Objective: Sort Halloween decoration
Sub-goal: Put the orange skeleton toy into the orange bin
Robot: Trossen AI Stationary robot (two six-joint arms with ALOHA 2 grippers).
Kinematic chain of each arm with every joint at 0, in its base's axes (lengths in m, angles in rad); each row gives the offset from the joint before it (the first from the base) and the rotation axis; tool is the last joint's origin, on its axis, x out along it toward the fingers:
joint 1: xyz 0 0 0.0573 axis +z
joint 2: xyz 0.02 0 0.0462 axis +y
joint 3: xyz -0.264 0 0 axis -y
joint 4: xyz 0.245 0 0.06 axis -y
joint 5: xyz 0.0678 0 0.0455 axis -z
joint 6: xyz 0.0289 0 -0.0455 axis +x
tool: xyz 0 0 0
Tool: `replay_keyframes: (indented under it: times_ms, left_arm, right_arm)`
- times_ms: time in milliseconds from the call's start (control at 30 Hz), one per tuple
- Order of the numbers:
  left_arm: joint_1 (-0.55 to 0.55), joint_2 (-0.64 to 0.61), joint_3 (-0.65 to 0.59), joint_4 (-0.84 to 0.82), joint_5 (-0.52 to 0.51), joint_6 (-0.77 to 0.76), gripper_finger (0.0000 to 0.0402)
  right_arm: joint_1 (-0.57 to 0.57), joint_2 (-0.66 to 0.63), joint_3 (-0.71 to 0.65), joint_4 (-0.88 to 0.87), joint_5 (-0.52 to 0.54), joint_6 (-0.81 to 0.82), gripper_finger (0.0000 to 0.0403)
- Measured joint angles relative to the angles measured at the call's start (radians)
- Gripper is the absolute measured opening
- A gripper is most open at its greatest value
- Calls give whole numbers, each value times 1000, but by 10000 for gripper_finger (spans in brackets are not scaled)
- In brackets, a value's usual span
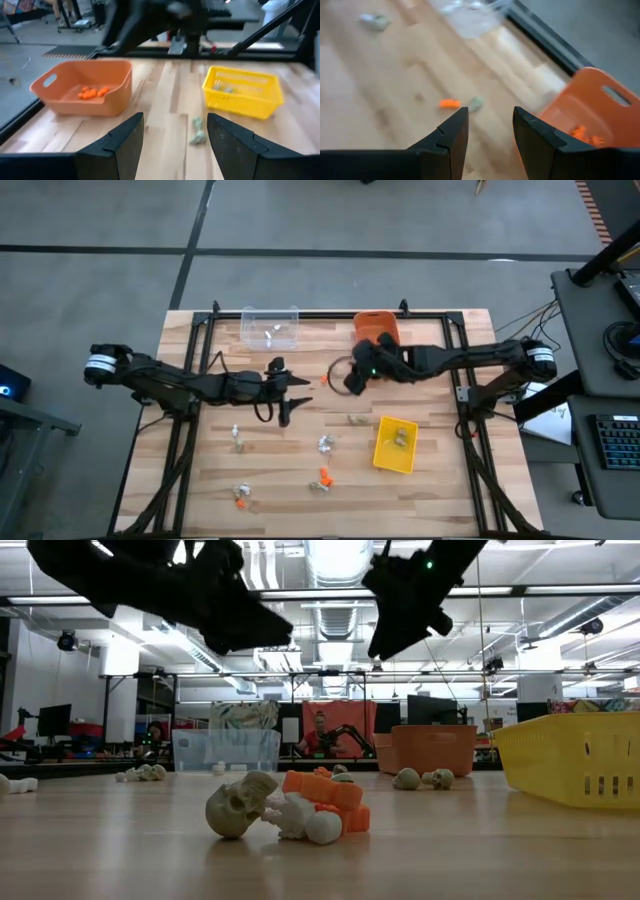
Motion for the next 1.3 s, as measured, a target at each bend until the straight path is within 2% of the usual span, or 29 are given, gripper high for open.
replay_keyframes:
  times_ms: [167,367,767,1067,1300]
  left_arm:
    - [25,94,0,29,0,28,201]
    - [57,257,26,112,0,80,201]
    - [191,569,196,118,0,92,201]
    - [228,645,210,107,0,44,196]
    - [227,647,207,108,0,33,140]
  right_arm:
    - [104,0,0,-44,-5,-1,146]
    - [177,0,0,-93,-68,7,146]
    - [192,0,0,-94,-71,7,146]
    - [192,0,0,-93,-70,8,146]
    - [192,1,-1,-87,-70,8,146]
